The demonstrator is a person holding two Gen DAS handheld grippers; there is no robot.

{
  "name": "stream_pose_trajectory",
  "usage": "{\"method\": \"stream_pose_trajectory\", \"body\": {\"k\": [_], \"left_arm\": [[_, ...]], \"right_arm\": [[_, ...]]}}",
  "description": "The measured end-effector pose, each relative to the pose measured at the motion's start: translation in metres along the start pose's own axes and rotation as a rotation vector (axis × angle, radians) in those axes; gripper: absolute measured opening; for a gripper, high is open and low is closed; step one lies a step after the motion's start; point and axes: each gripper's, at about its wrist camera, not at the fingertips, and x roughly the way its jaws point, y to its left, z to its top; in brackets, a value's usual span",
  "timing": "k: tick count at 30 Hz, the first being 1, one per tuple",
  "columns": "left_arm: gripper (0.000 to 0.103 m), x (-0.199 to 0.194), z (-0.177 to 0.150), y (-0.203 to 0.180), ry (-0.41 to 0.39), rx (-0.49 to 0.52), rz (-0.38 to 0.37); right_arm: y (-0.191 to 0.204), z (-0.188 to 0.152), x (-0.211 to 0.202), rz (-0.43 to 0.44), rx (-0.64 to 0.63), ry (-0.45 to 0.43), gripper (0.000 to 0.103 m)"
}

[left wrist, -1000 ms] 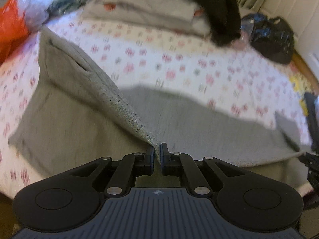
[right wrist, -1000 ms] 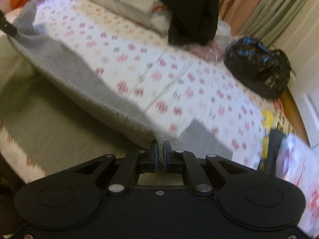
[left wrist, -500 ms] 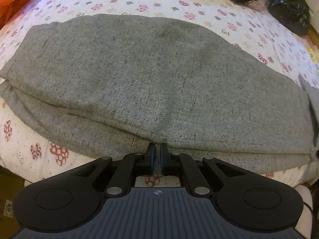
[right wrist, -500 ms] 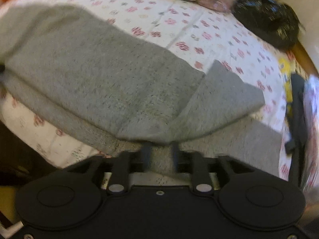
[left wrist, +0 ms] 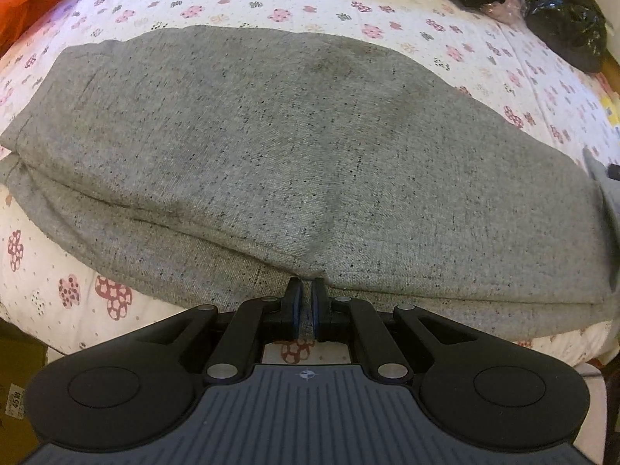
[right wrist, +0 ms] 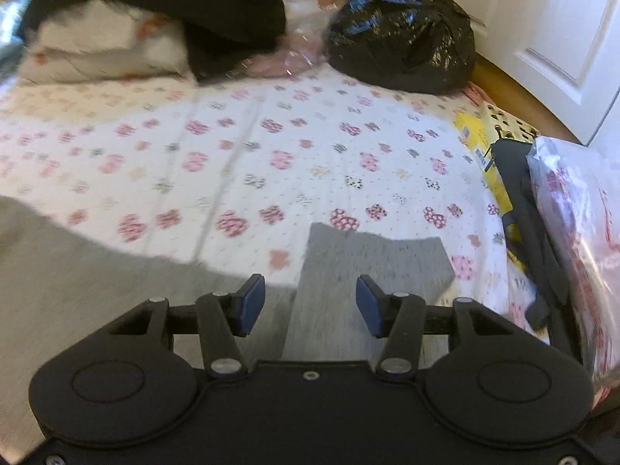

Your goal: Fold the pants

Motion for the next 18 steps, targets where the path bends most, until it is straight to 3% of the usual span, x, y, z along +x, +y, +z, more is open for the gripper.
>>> {"method": "stream_pose_trajectory", "body": {"k": [7,9,10,11,12,18], "left_arm": [[0.006,0.0,0.001,-0.003,0.004,0.009,0.014],[0.006,0.001,0.002,-0.005,0.004,0.015,0.018],[0.006,0.001,0.001,-0.006,0.004,0.019,0.021],[0.006,0.001,0.002,-0.007,0.004,0.02,0.022],[0.006,0.001,0.002,-0.007,0.003,0.022,0.024],[0.006,0.0,0.001,-0.009,-0.002,0.024,0.025]], "right_arm": [[0.025,0.008,0.064,-0.14,-0.086,0.109,0.058],[0.024,0.003,0.073,-0.148,-0.09,0.136,0.053],[0.022,0.001,0.073,-0.138,-0.078,0.125,0.05],[0.019,0.0,0.072,-0.129,-0.067,0.124,0.021],[0.016,0.0,0.073,-0.126,-0.062,0.135,0.008],[-0.02,-0.008,0.03,-0.141,0.006,0.047,0.008]]}}
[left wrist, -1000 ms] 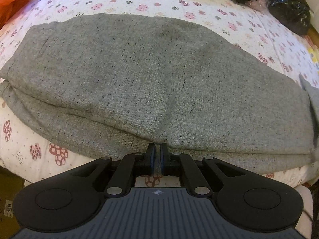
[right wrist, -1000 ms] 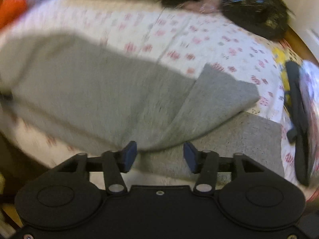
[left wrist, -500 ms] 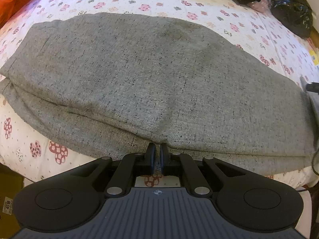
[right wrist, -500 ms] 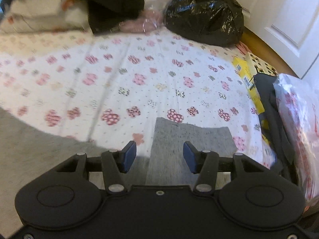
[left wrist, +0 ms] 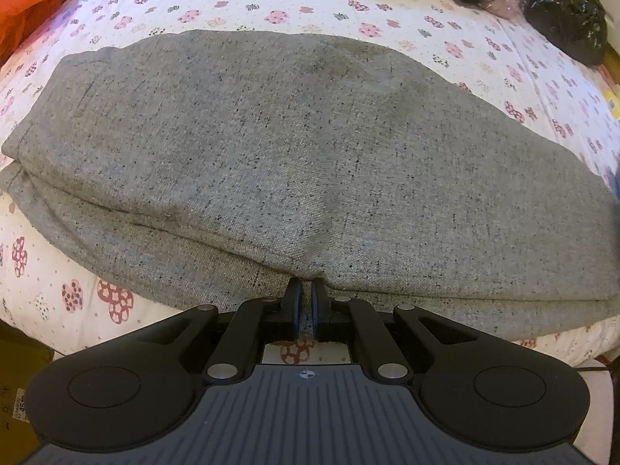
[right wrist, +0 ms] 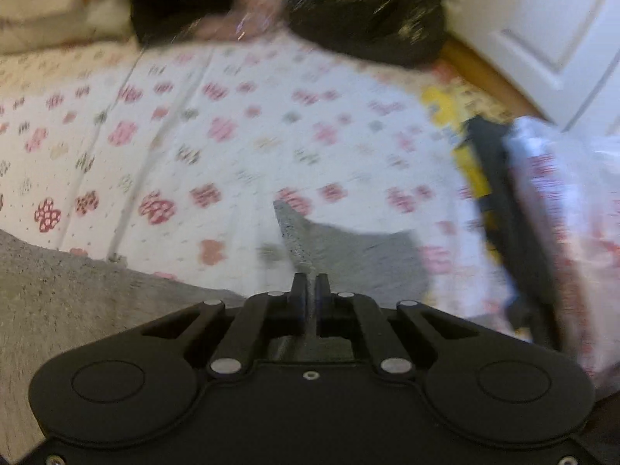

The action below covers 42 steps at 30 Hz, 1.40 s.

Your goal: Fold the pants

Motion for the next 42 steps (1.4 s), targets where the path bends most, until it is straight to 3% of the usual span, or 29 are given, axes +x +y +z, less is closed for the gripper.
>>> {"method": "stream_pose_trajectory", "body": {"k": [6,12,24,32,34,36,37,38,41,42], "left_arm": [[0.006,-0.003,-0.003,0.0,-0.008,0.004,-0.004],[0.005,-0.004,-0.004,-0.002,-0.017,0.007,-0.006],[0.0,-0.028,-0.014,-0.008,-0.086,0.04,-0.008],[0.001,-0.012,-0.026,-0.008,-0.023,0.029,-0.026],[0.002,-0.016,-0.025,-0.009,-0.031,0.034,-0.032],[0.005,-0.027,-0.024,-0.01,-0.058,0.041,-0.038],[0.008,-0.032,-0.024,-0.01,-0.076,0.048,-0.04],[0.012,-0.037,-0.025,-0.01,-0.093,0.059,-0.04],[0.026,-0.049,-0.018,-0.001,-0.14,0.057,-0.015],[0.026,-0.051,-0.013,0.006,-0.151,0.034,-0.006]], "right_arm": [[-0.057,-0.032,-0.042,-0.085,0.095,-0.049,0.008],[-0.081,-0.057,-0.037,-0.124,0.162,0.017,0.008],[-0.097,-0.093,-0.03,-0.174,0.26,0.089,0.006],[-0.089,-0.108,-0.012,-0.202,0.237,0.153,0.006],[-0.083,-0.108,-0.015,-0.217,0.206,0.133,0.015],[-0.082,-0.107,-0.024,-0.228,0.222,0.098,0.078],[-0.082,-0.106,-0.032,-0.213,0.239,0.065,0.09],[-0.082,-0.104,-0.04,-0.197,0.245,0.03,0.096],[-0.071,-0.093,-0.07,-0.194,0.222,-0.063,0.096],[-0.065,-0.089,-0.081,-0.17,0.211,-0.1,0.096]]}}
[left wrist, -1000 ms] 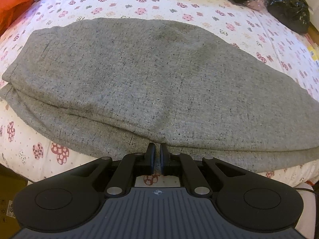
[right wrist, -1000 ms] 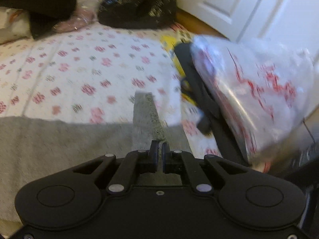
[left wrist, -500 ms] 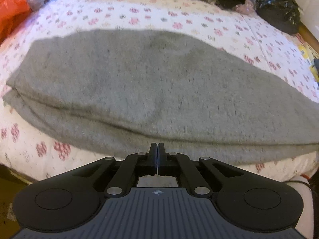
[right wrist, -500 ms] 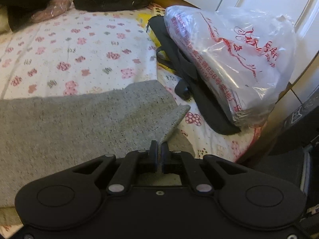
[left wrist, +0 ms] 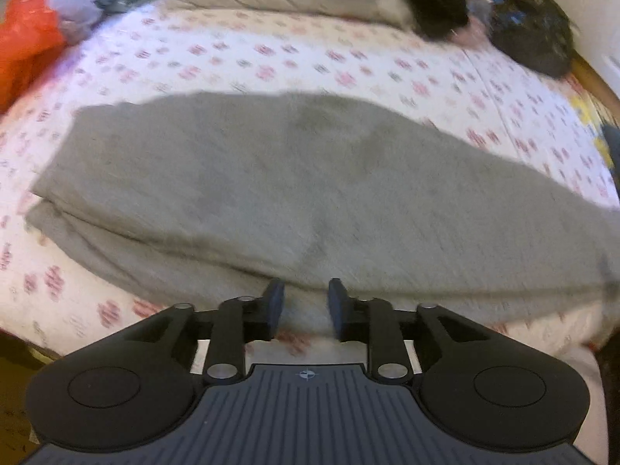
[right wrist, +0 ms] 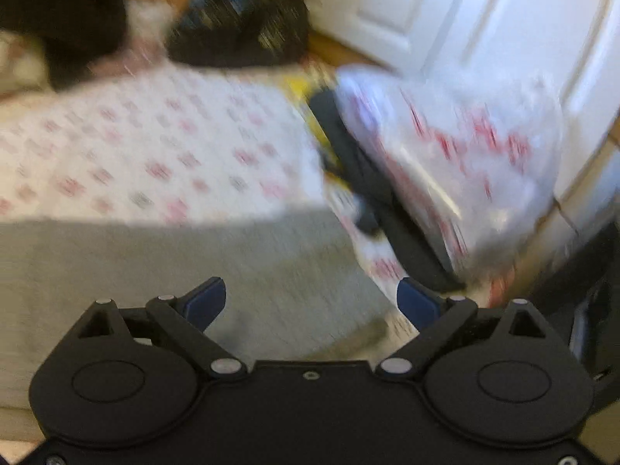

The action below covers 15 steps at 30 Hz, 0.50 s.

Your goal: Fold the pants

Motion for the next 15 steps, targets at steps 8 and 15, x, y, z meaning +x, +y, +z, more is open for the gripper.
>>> {"method": "stream_pose_trajectory", "body": {"k": [8,15], "left_arm": [[0.028,0.013,0.031,0.081,0.033,-0.167,0.091],[0.029,0.02,0.032,0.119,0.048,-0.222,0.121]], "right_arm": [[0.137,-0.005,-0.102,0.563,-0.485,-0.249,0.084],[0.248,-0.068,-0.15,0.83,-0.909,-0.336,0.056]]}}
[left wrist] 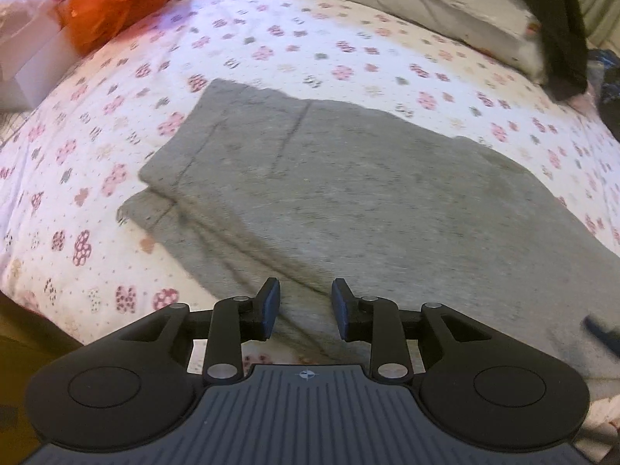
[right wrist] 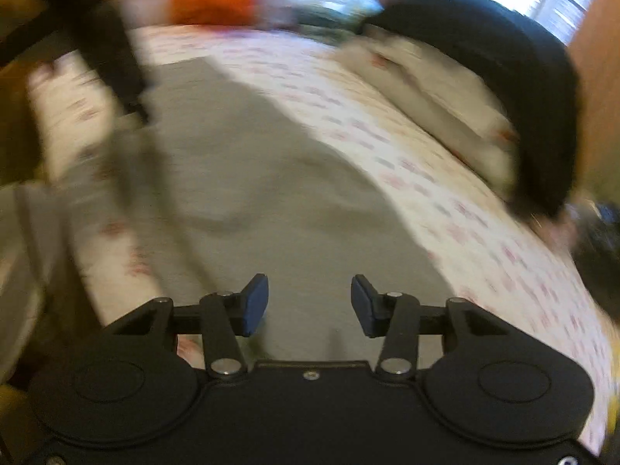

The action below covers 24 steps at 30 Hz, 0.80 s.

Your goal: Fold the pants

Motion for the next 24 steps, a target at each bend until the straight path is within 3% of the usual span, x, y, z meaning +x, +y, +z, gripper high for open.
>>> {"method": "stream_pose_trajectory", "body": {"k": [3,7,10,12,19,22,24], "left_arm": [[0.029,0.007,0.0,0.012,0.019,-0.049,-0.042],[0.029,0.01,0.002,0.017,0.013,-0.08,-0.071],[0.03,0.011,0.005,0.019,0.005,-0.101,-0.089],[0.034,0.015,0.009,0.019,0.02,-0.125,-0.104],[0.039,0.018,0.006,0.014,0.047,-0.206,-0.172],[0.046,0.009,-0.005,0.01,0.04,-0.266,-0.251],[0.051,0.006,-0.012,0.001,0.044,-0.252,-0.264]], "right_arm": [[0.03,0.006,0.007,0.069,-0.114,-0.011,0.056],[0.05,0.007,0.027,0.066,-0.217,0.027,0.052],[0.049,0.008,0.037,0.044,-0.212,0.047,0.031],[0.05,0.01,0.043,0.028,-0.204,0.05,0.009],[0.029,0.019,0.032,-0.005,-0.097,-0.01,0.008],[0.025,0.021,0.03,-0.003,-0.08,-0.009,0.008],[0.024,0.023,0.029,-0.001,-0.078,-0.013,0.008]]}}
